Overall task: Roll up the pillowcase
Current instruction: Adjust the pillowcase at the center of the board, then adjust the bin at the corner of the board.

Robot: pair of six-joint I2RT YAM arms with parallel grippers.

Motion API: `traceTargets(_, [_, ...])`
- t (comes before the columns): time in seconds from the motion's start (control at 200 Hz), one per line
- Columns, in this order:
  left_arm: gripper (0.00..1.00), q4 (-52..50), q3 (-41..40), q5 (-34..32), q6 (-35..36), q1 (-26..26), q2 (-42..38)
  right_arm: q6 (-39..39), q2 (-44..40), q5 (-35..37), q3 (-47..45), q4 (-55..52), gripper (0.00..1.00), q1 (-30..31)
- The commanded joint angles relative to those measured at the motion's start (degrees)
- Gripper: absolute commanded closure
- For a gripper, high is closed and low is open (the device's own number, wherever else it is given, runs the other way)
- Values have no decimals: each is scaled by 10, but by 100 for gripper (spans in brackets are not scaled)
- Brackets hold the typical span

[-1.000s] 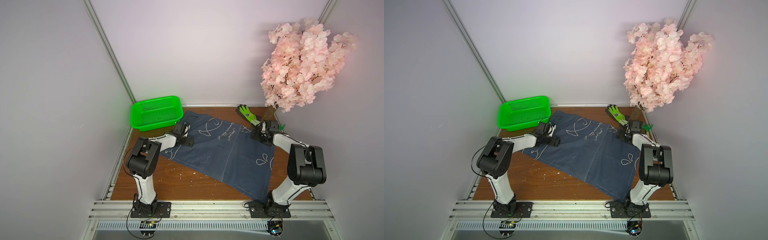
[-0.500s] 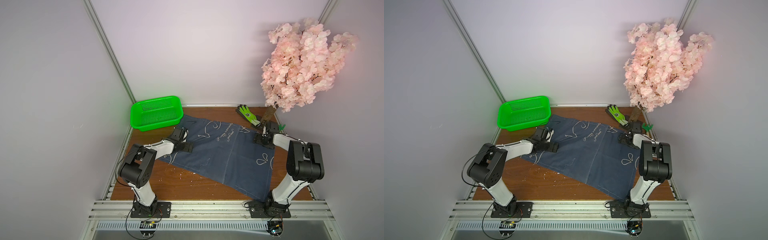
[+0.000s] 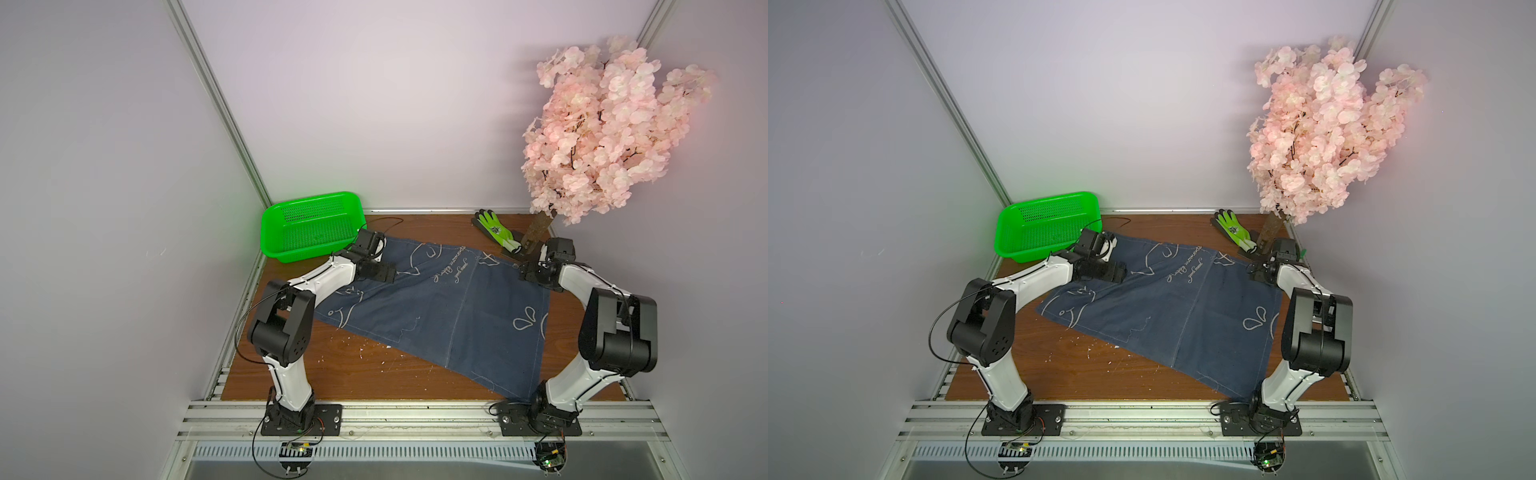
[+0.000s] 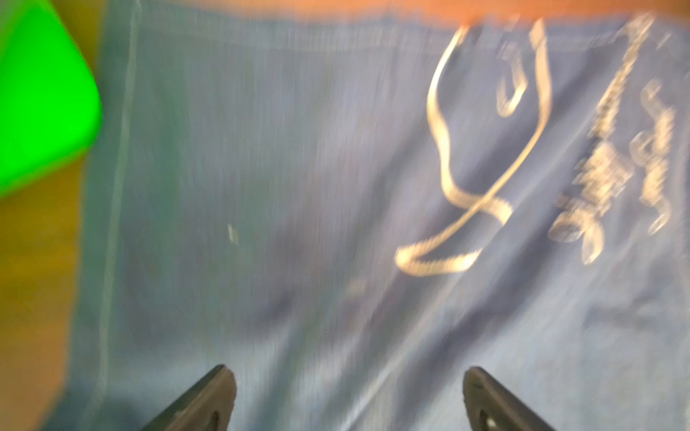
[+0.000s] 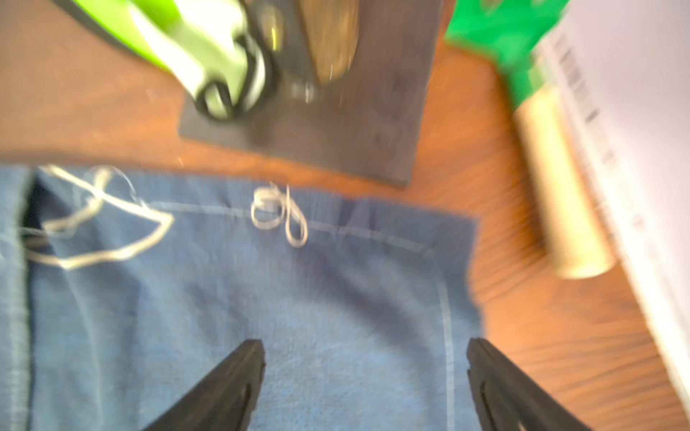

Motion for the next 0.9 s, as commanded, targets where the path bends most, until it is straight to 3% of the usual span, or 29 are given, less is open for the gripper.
traceTargets(0.0, [2, -48, 55, 0, 34, 25, 47, -23, -5, 7, 20, -9, 13, -23])
traceTargets(0.18, [2, -49, 161, 9, 35, 49, 131, -44, 34, 9, 53, -8, 21, -42])
traceTargets(0.46, [2, -77, 284, -32, 11, 55, 232, -36, 98, -24, 86, -2, 23, -51])
traceTargets(0.896, [2, -93, 404, -58, -1, 59, 330, -37, 143, -28, 72, 5, 25, -51])
